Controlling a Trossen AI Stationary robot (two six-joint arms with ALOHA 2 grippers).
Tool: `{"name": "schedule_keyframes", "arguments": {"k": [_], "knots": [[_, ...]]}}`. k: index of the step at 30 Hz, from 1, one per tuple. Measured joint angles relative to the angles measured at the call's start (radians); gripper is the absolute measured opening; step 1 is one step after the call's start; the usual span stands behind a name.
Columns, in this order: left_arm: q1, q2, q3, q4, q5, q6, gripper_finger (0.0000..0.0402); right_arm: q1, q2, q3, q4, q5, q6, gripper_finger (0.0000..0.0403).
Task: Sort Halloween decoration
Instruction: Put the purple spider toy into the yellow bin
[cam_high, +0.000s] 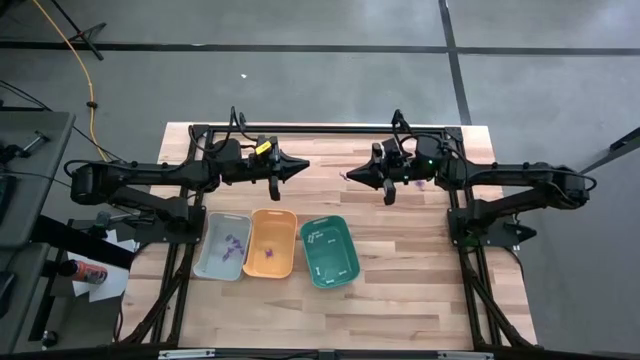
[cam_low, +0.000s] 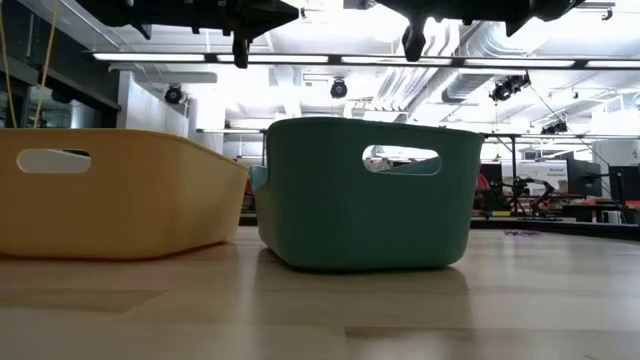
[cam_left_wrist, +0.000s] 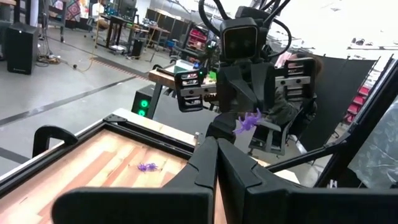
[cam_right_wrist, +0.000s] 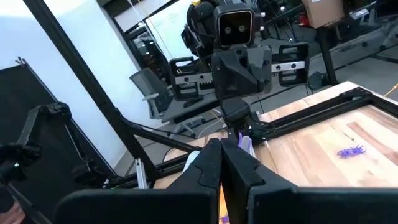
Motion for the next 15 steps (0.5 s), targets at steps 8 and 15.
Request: {"name": "schedule_keyframes", "arguments": {"k": [8,15], "knots": [[0.000,0.000,0.000,0.120,-0.006,0.016,0.0000,0.038,0.068,0.056,-0.040,0.004,-0.017,0.0000],[0.056,-0.047,0.000,0.284,-0.060,0.017,0.0000,0.133,0.270,0.203,-0.039,-0.001,-0.133,0.0000]]}}
